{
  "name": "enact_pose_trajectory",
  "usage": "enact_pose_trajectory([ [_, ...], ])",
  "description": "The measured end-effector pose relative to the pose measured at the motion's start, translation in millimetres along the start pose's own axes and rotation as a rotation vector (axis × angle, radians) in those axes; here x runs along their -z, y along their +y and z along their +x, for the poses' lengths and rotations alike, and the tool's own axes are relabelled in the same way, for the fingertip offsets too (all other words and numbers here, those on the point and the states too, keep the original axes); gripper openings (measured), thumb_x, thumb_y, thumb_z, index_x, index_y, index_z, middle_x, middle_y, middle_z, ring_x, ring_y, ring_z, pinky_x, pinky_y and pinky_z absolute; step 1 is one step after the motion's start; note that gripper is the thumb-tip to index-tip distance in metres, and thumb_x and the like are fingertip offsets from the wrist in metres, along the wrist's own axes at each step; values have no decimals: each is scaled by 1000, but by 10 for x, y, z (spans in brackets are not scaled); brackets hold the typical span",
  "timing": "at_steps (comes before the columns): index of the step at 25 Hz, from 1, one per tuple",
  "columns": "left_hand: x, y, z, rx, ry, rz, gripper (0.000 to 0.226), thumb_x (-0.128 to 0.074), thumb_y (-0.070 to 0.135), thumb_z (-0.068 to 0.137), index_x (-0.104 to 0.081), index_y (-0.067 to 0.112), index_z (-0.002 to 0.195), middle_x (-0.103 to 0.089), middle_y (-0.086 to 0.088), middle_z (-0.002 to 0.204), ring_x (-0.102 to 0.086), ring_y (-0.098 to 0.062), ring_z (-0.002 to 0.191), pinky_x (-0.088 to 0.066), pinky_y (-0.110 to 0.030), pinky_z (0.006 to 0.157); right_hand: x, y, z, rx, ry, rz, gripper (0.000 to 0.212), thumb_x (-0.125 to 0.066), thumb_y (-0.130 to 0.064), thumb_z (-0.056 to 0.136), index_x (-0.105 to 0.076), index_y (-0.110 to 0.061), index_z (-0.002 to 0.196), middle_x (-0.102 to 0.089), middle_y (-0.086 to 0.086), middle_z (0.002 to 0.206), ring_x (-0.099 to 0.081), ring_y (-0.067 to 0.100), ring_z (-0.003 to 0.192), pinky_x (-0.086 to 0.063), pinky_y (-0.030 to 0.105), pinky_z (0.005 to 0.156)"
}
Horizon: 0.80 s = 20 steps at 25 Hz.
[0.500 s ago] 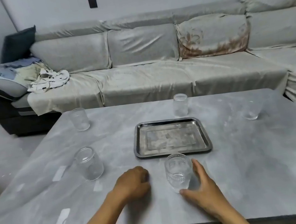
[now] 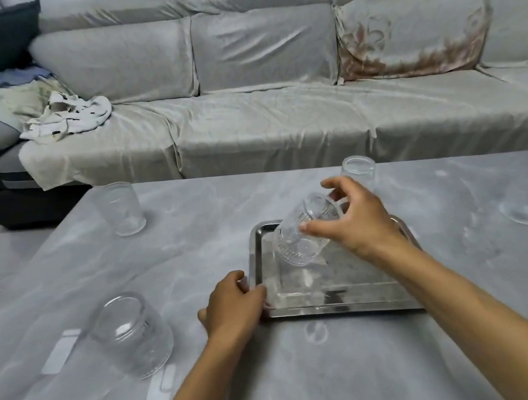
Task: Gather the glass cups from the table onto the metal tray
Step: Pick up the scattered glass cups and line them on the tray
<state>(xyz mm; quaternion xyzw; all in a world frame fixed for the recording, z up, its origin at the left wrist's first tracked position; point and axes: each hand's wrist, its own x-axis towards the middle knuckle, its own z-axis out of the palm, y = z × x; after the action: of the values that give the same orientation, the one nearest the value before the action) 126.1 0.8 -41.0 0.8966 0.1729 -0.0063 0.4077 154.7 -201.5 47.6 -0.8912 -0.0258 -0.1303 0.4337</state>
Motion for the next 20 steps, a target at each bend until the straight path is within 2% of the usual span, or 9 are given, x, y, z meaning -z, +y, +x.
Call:
enact_pose_trajectory([
  [1,-42,6,19,-21,14,26,5,-58,29,71,-54,28,67,-62,11,65,-56,-16,74,-27,-36,71,-109,-24,166,31,-15,-63,70,-88,-42,58,-56,-23,118,-58,-4,111,-58,13,97,-47,24,82],
  [3,-74,17,52,-35,15,55,16,-56,21,66,-64,28,79,-68,10,72,-60,-17,78,-27,-36,71,-361,-10,374,84,-62,-208,63,-86,-39,61,-57,-18,112,-60,1,113,-58,18,101,-47,31,84],
  [7,-101,-21,93,-32,39,52,22,-54,17,65,-65,30,79,-67,11,69,-58,-16,74,-21,-35,66,-670,65,516,169,-97,-323,53,-82,-44,61,-59,-21,102,-61,-1,106,-58,20,93,-40,30,72],
  [10,-78,-13,91,-33,25,50,20,-56,17,68,-65,30,80,-68,11,72,-56,-15,74,-20,-34,65,-753,67,527,195,-110,-312,53,-82,-48,64,-56,-22,103,-60,-2,109,-57,18,92,-42,31,72],
  [14,201,87,-88,-96,-79,-5,25,-59,24,75,-66,28,98,-71,6,98,-63,-21,89,-44,-36,77,-674,-26,241,224,-114,-307,62,-79,-44,71,-52,-18,121,-53,3,127,-55,23,109,-45,33,87],
  [16,535,91,-186,-242,60,22,36,-59,29,78,-63,25,114,-70,3,108,-63,-21,97,-47,-35,82,-625,-54,-88,278,19,-195,49,-75,-34,78,-55,-16,119,-53,3,127,-54,24,112,-46,37,93],
  [18,906,0,-229,-404,380,225,35,-60,32,78,-63,25,112,-70,1,105,-62,-25,97,-44,-40,83,-580,-69,-493,307,63,-98,33,-71,-21,80,-60,-18,111,-56,-1,121,-57,20,108,-50,41,90],
  [19,1082,-94,-239,-386,484,370,41,-63,37,75,-60,26,115,-67,-1,111,-59,-28,101,-42,-43,85,-564,-80,-671,321,38,-77,30,-71,-16,79,-62,-18,107,-58,-2,117,-58,19,105,-52,43,86],
  [20,1218,-212,-245,-284,490,496,54,-66,43,72,-53,28,122,-60,-3,122,-53,-32,108,-40,-46,88,-556,-92,-823,328,-1,-67,27,-71,-12,78,-63,-17,103,-60,-3,113,-59,18,100,-53,43,82],
])
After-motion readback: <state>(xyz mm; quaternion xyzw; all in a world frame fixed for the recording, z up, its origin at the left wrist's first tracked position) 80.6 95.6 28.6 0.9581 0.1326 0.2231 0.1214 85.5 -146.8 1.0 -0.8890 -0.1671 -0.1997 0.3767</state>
